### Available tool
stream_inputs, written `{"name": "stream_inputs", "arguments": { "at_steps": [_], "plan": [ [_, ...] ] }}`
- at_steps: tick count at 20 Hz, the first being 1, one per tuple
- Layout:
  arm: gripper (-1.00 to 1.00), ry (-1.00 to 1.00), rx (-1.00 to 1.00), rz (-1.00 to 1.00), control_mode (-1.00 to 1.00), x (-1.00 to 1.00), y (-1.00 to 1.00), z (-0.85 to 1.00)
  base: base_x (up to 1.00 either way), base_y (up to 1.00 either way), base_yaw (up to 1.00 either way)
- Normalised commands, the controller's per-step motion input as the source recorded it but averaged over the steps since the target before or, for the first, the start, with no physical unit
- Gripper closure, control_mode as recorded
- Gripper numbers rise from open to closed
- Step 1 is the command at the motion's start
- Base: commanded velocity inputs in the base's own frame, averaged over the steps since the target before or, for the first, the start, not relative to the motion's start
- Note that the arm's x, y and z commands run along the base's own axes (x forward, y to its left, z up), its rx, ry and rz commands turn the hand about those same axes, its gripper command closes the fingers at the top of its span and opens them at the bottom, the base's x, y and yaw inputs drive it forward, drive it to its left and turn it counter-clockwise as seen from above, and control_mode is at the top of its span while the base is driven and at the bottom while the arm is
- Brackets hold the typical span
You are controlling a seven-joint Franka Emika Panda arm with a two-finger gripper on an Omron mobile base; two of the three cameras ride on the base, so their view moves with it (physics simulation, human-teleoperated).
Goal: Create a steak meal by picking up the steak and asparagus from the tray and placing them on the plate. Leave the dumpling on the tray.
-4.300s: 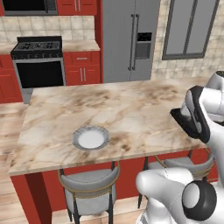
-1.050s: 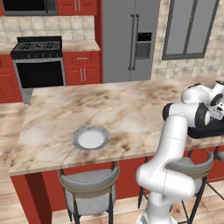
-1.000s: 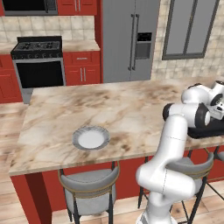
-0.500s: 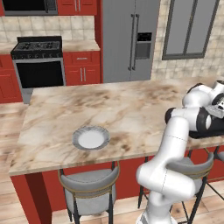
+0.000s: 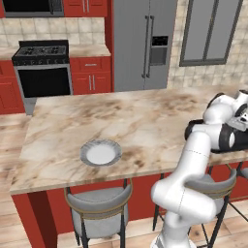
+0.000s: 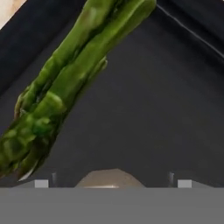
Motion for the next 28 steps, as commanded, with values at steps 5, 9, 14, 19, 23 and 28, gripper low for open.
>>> {"name": "stream_inputs", "arguments": {
  "at_steps": [5, 9, 14, 19, 23, 28],
  "plan": [
    [-1.00, 0.00, -0.01, 0.00, -1.00, -0.41, 0.01, -0.35, 0.00, 0.00, 0.00],
    [-1.00, 0.00, -0.06, 0.04, -1.00, -0.42, 0.33, -0.18, 0.00, 0.00, 0.00],
    [1.00, 0.00, -0.15, 0.03, -1.00, -0.46, 0.71, -0.03, 0.00, 0.00, 0.00],
    [1.00, 0.00, -0.14, 0.00, -1.00, -0.26, 0.68, 0.00, 0.00, 0.00, 0.00],
    [1.00, 0.00, -0.08, -0.01, -1.00, -0.25, 0.40, 0.00, 0.00, 0.00, 0.00],
    [1.00, -0.02, 0.00, -0.07, -1.00, -0.26, 0.08, 0.30, 0.00, 0.00, 0.00]
  ]
}}
